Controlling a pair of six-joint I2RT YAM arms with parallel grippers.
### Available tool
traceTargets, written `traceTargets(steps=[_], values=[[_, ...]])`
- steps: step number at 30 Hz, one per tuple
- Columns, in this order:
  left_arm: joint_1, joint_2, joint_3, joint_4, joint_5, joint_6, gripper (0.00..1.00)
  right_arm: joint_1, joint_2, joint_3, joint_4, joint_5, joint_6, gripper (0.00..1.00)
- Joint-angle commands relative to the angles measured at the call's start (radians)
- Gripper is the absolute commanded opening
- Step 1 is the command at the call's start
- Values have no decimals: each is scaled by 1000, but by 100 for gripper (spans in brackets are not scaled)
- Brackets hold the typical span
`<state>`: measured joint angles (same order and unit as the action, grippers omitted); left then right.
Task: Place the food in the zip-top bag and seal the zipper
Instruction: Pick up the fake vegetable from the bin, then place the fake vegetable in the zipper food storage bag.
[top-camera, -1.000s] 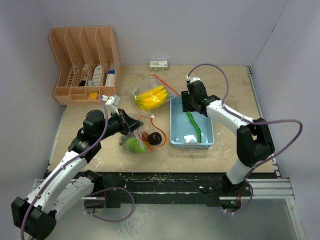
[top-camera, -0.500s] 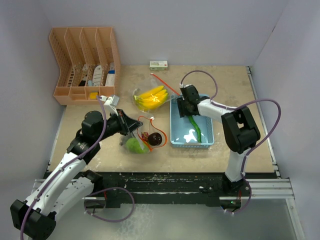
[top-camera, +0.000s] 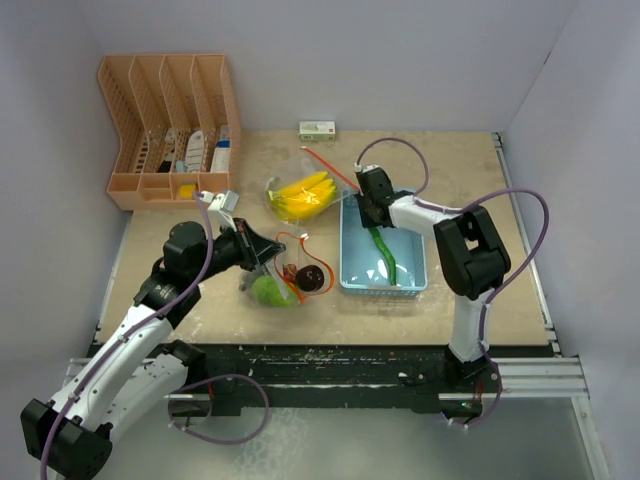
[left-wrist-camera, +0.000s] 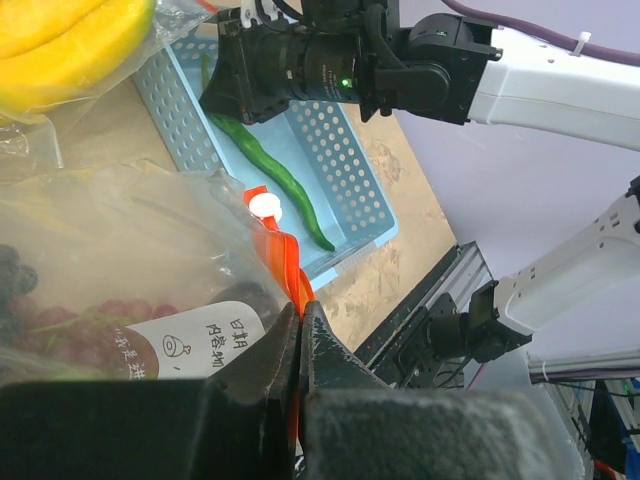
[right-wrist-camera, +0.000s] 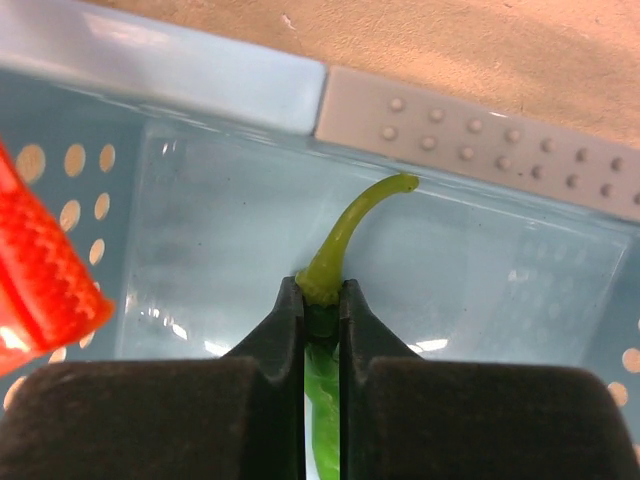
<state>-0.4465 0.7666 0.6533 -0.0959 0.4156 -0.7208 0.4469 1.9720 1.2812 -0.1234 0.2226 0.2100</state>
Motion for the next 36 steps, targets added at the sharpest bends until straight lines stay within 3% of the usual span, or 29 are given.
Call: traceTargets(steps=[1,7,14,21,24,29,36], values=[[-3,-9,26,43,2,15,0,-1,-40,-9,-67,77,20,0],[-3,-4,28,40,-1,17,0,1,-317,-65,-76,72,30,0],[-3,0,28,41,-4,15,0,3,-654,-155,52,-18,9,0],[-3,6,40,45,-1,-8,0,24,-974,-332,309,-203,68,0],[-3,17,46,48,0,-15,0,74,-1080,-412,480,-184,117,0],[-3,29,37,62,9,-47,0,234,-1124,-505,736,10,110,0],[-3,29,33,59,1,-63,0,426,-965,-511,1039,197,66,0]])
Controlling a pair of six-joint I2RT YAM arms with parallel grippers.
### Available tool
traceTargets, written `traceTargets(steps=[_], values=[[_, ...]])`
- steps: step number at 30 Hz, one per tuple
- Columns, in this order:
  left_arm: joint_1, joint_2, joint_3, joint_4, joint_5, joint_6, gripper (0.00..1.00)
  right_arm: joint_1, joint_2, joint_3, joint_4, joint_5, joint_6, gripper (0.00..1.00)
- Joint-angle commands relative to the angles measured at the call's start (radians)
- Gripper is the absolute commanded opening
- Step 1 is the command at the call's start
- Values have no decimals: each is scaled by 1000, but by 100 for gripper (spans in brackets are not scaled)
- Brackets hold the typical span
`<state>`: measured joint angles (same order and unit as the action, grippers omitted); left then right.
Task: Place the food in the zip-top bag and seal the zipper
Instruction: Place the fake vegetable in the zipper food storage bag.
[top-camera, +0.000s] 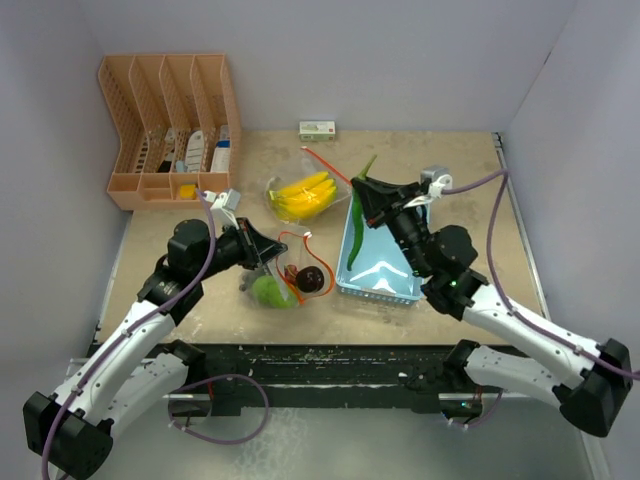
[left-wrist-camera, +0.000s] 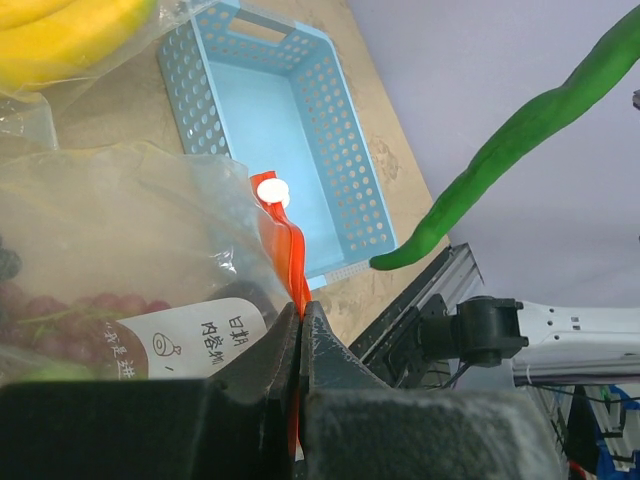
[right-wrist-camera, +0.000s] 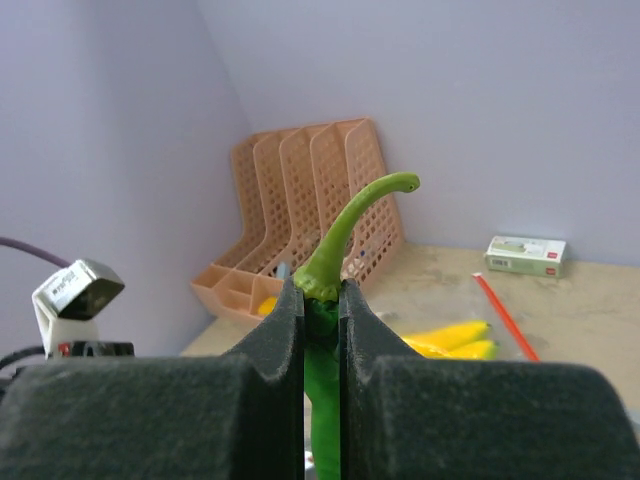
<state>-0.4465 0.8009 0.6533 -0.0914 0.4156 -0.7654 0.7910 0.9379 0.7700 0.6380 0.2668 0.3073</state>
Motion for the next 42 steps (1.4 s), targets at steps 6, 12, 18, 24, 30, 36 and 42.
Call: traceTargets(steps=[6,12,18,24,30,36,42], values=[[-3,-3,36,60,3,-26,0,201,181,-8,497,285,-52,0],[-3,-5,31,63,10,-32,0,286,267,-28,671,397,-110,0],[-4,-11,30,65,12,-37,0,389,370,-33,872,512,-221,0],[-3,-21,32,65,12,-41,0,471,488,-17,1005,612,-258,0],[-3,-36,32,72,8,-51,0,601,671,32,1248,801,-420,0],[-3,-57,29,59,5,-54,0,658,771,98,1249,945,-407,0],[-3,-74,27,52,-3,-58,0,660,721,69,1255,1009,-402,0]])
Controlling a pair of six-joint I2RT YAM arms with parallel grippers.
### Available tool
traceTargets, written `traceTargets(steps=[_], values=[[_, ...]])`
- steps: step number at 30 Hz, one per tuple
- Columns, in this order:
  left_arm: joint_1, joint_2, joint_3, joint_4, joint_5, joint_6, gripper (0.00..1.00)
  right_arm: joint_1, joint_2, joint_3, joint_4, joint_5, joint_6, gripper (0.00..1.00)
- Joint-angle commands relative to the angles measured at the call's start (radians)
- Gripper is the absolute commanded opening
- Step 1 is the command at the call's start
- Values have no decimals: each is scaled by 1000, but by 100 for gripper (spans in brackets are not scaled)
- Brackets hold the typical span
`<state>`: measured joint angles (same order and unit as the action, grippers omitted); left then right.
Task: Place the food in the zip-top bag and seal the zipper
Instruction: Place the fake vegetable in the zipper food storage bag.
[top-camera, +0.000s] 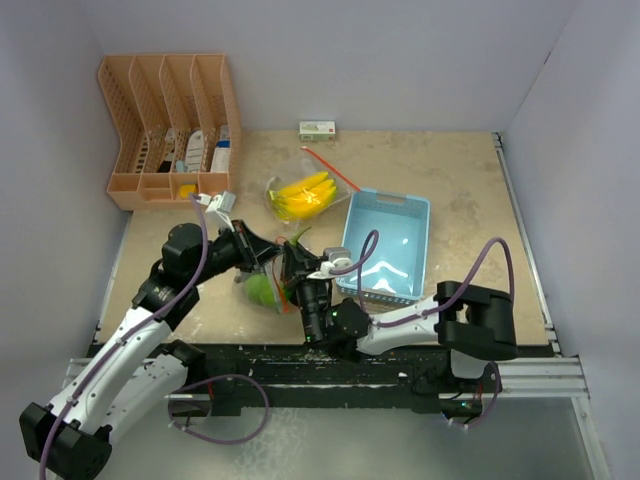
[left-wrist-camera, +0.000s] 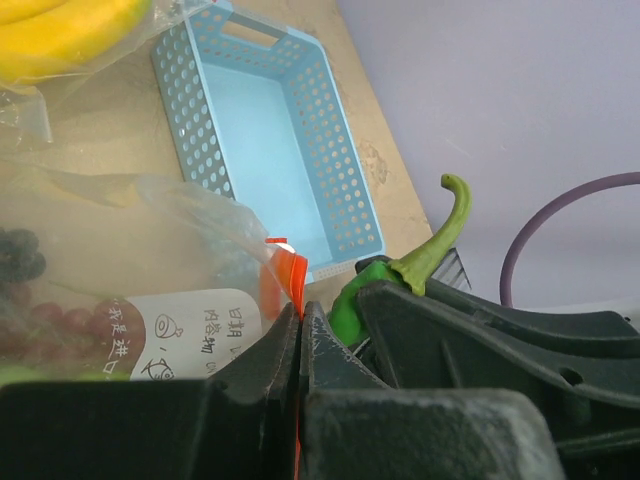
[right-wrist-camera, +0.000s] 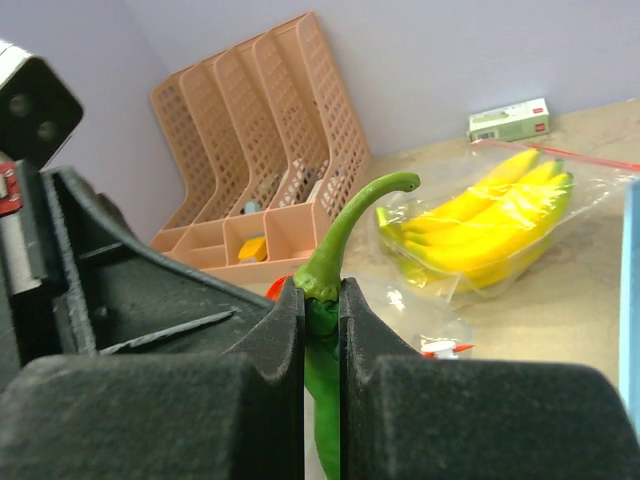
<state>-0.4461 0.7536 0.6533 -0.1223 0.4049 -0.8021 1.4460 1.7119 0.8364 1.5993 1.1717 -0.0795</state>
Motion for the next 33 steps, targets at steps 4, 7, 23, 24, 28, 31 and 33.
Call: traceTargets(steps=[4,7,23,24,28,31,33], values=[[-3,-24,33,89,6,-21,0,42,-69,-58,290,52,-12,0],[-4,-16,34,102,7,-24,0,76,-85,-102,249,-10,-6,0],[-4,4,74,135,22,-25,0,91,-167,-119,-420,-203,394,0],[-3,2,85,132,19,-23,0,91,-170,-120,-449,-198,428,0],[-3,-2,121,120,17,-10,0,89,-178,-126,-562,-164,521,0],[-3,-7,126,118,25,-13,0,71,-179,-120,-611,-166,547,0],[-3,-12,121,119,32,-19,0,50,-181,-108,-665,-165,575,0]])
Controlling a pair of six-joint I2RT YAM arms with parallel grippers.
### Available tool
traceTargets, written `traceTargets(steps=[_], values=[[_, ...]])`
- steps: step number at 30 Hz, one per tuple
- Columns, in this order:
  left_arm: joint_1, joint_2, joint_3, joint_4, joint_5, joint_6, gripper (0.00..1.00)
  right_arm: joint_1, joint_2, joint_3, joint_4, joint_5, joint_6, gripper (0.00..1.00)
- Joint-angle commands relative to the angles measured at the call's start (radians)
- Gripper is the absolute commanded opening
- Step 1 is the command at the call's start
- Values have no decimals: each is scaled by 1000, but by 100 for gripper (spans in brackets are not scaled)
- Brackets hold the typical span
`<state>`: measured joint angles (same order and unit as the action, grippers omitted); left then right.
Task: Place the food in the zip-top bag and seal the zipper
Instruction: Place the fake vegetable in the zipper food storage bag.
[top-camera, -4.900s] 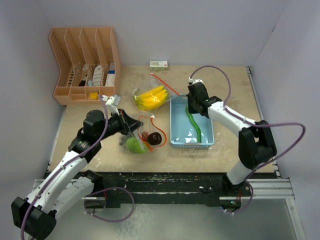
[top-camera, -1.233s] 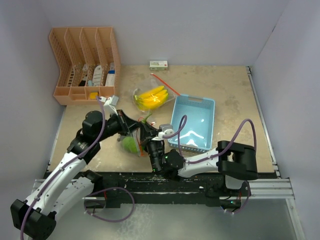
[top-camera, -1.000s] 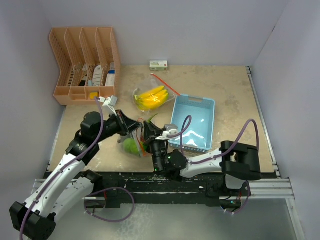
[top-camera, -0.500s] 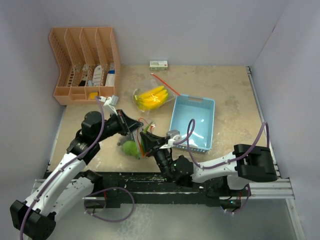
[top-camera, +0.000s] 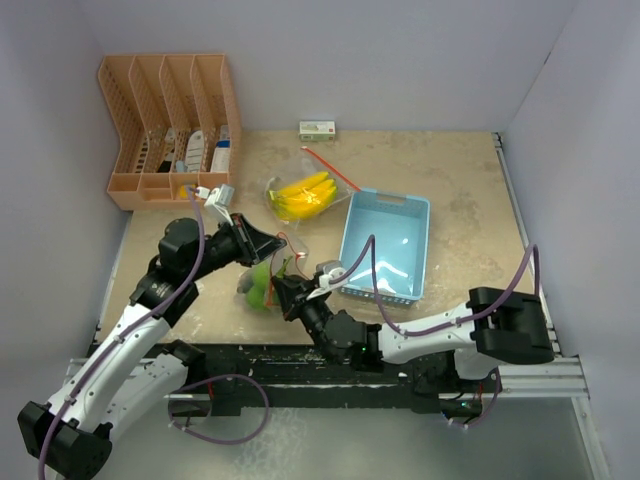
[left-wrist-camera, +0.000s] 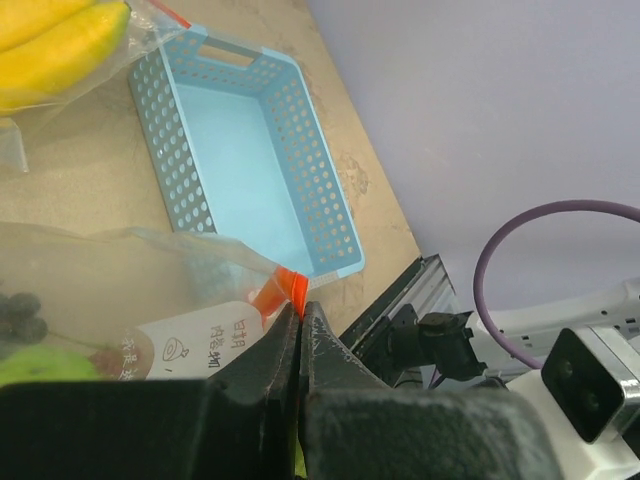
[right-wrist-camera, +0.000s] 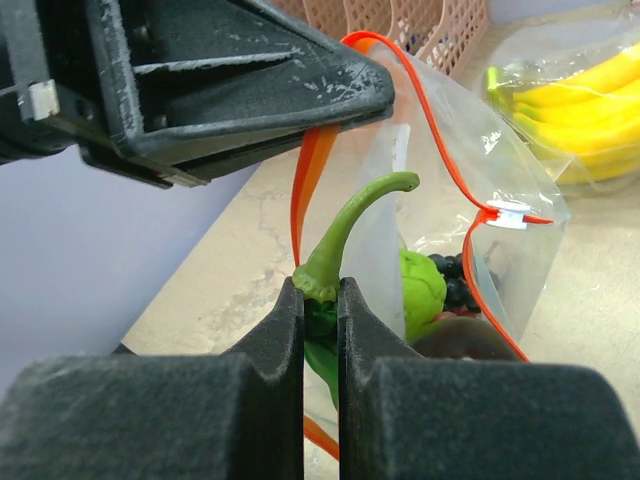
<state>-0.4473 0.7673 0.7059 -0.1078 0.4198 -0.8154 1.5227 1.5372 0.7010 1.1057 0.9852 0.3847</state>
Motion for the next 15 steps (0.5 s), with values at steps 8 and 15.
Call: traceTargets(steps=[8,15], values=[[-2,-46,21,119,34,-33,0,-166,-21,67,-263,-147,125,0],[-3,-1,66,137,71,-22,0,-166,74,167,-349,-146,52,0]])
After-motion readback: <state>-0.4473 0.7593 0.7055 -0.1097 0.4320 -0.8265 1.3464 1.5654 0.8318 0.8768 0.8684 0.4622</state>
